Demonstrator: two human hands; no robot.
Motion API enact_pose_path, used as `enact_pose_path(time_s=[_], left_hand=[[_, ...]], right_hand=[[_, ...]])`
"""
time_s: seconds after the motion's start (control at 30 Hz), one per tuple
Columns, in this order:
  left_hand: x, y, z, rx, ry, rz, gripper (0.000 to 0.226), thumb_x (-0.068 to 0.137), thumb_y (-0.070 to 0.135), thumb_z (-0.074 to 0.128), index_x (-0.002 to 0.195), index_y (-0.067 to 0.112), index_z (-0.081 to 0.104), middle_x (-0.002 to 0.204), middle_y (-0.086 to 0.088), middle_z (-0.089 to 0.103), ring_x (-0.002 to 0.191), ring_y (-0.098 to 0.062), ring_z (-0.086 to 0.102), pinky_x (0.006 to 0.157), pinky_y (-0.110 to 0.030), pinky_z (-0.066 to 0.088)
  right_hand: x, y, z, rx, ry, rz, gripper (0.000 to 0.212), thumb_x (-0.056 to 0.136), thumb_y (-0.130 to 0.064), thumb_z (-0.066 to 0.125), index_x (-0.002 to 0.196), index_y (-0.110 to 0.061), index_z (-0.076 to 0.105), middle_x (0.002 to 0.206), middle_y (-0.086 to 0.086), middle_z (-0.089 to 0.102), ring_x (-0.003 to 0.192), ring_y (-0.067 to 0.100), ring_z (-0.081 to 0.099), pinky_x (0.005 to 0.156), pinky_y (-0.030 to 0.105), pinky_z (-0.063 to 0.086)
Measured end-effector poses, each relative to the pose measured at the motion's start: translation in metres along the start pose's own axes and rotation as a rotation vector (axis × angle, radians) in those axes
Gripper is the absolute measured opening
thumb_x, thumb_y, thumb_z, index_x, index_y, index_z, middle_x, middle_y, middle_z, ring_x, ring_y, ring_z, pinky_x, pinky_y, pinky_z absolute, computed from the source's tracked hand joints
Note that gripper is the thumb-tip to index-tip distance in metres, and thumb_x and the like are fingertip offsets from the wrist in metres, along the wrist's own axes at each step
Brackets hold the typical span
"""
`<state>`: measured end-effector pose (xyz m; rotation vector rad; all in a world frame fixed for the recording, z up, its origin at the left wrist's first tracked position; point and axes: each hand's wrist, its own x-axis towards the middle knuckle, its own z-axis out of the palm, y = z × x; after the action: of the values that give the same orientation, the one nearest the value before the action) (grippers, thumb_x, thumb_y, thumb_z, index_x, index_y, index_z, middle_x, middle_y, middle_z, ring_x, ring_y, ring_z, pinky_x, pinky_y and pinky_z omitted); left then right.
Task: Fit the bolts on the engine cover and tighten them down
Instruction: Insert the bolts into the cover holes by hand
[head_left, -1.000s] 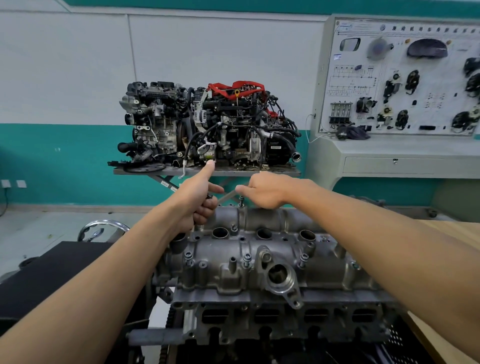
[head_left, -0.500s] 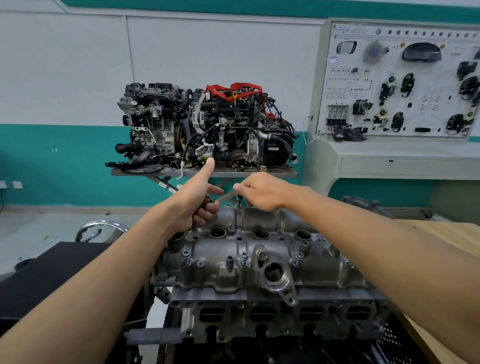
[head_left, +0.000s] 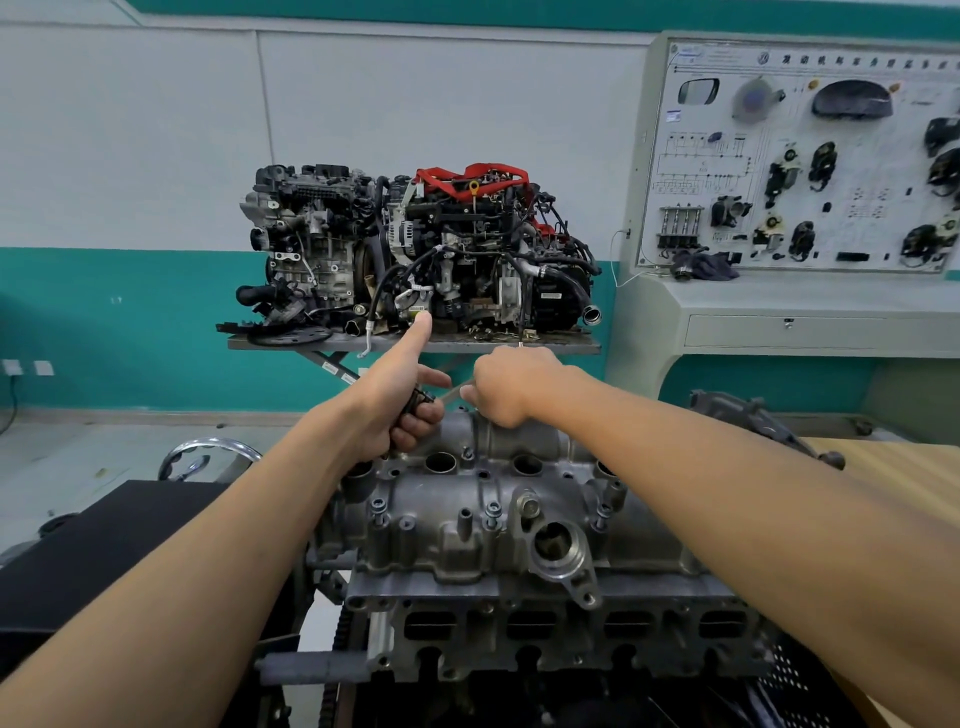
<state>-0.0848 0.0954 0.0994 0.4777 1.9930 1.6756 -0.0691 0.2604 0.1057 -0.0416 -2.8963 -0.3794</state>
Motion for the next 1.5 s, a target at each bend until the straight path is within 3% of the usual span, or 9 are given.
enact_pose_path(time_s=[0.23,0.33,0.5,0.67,0.83,1.0,1.17,1.27,1.5], left_hand=[[0.003,-0.001,-0.003,-0.071,-0.038,0.039,0.090,0.080,0.091,0.025,0.112,0.011,0.052,0.053,0.001,0.038,0.042,-0.011,0.027,0.038,-0.019,0.021],[0.002,0.000,0.000,-0.090,-0.167,0.103,0.078,0.081,0.091,0.020,0.077,0.017,0.046,0.056,0.001,0.032,0.046,-0.013,0.024,0.043,-0.020,0.018],[0.004,0.017,0.012,-0.104,-0.243,0.163,0.076,0.083,0.089,0.021,0.062,0.021,0.047,0.061,0.001,0.028,0.051,-0.013,0.022,0.041,-0.022,0.019],[0.015,0.047,0.041,0.016,-0.207,0.197,0.073,0.082,0.090,0.018,0.063,0.022,0.037,0.053,0.002,0.030,0.046,-0.013,0.022,0.040,-0.020,0.016],[0.028,0.053,0.082,0.014,-0.197,0.217,0.081,0.090,0.082,0.021,0.043,0.023,0.050,0.050,0.003,0.034,0.044,-0.013,0.025,0.043,-0.023,0.018],[0.035,0.053,0.114,-0.026,-0.138,0.225,0.060,0.102,0.062,0.028,0.074,0.019,0.059,0.059,-0.005,0.051,0.048,-0.017,0.044,0.049,-0.027,0.031],[0.039,0.058,0.111,0.085,-0.180,0.330,0.021,0.104,0.018,0.050,0.106,0.011,0.070,0.099,-0.012,0.075,0.078,-0.020,0.073,0.082,-0.036,0.060],[0.042,0.056,0.109,0.194,-0.227,0.435,0.027,0.094,-0.009,0.057,0.113,0.007,0.068,0.095,-0.012,0.073,0.074,-0.013,0.074,0.065,-0.024,0.060],[0.051,0.048,0.109,0.283,-0.057,0.512,0.026,0.089,-0.008,0.067,0.109,0.010,0.067,0.096,-0.020,0.076,0.089,-0.030,0.076,0.082,-0.048,0.061]], right_hand=[[-0.012,-0.003,-0.034,0.648,0.164,-0.015,0.064,0.099,-0.057,0.041,0.068,-0.006,0.063,0.063,0.006,0.059,0.060,0.020,0.054,0.060,0.033,0.043],[-0.023,-0.011,-0.047,0.617,-0.006,-0.244,0.041,0.096,-0.044,0.058,0.080,-0.008,0.071,0.075,0.011,0.068,0.064,0.015,0.053,0.064,0.033,0.044],[-0.033,0.005,-0.064,0.586,0.043,-0.274,0.023,0.096,-0.027,0.064,0.098,-0.007,0.076,0.092,0.010,0.074,0.087,0.025,0.067,0.082,0.040,0.053],[-0.041,0.033,-0.066,0.653,0.122,-0.207,0.026,0.098,-0.023,0.062,0.089,-0.002,0.073,0.075,0.008,0.070,0.059,0.007,0.054,0.060,0.026,0.049],[-0.052,0.068,-0.057,0.677,0.106,-0.131,0.026,0.097,-0.019,0.061,0.087,0.002,0.072,0.087,0.020,0.073,0.086,0.039,0.067,0.082,0.051,0.054],[-0.060,0.097,-0.049,0.633,0.175,-0.051,0.021,0.096,-0.023,0.064,0.081,-0.010,0.072,0.076,0.011,0.072,0.058,0.018,0.057,0.060,0.036,0.049],[-0.069,0.127,-0.046,0.528,0.230,0.051,0.018,0.095,-0.030,0.065,0.083,-0.022,0.075,0.073,-0.004,0.070,0.061,0.012,0.058,0.047,0.013,0.039],[-0.070,0.128,-0.043,0.499,0.226,0.042,0.016,0.094,-0.027,0.066,0.088,-0.018,0.078,0.080,0.000,0.073,0.071,0.015,0.063,0.055,0.017,0.043],[-0.072,0.143,-0.040,0.635,0.258,0.082,0.011,0.090,-0.021,0.071,0.082,-0.023,0.078,0.065,-0.016,0.067,0.051,-0.004,0.058,0.050,0.017,0.049]])
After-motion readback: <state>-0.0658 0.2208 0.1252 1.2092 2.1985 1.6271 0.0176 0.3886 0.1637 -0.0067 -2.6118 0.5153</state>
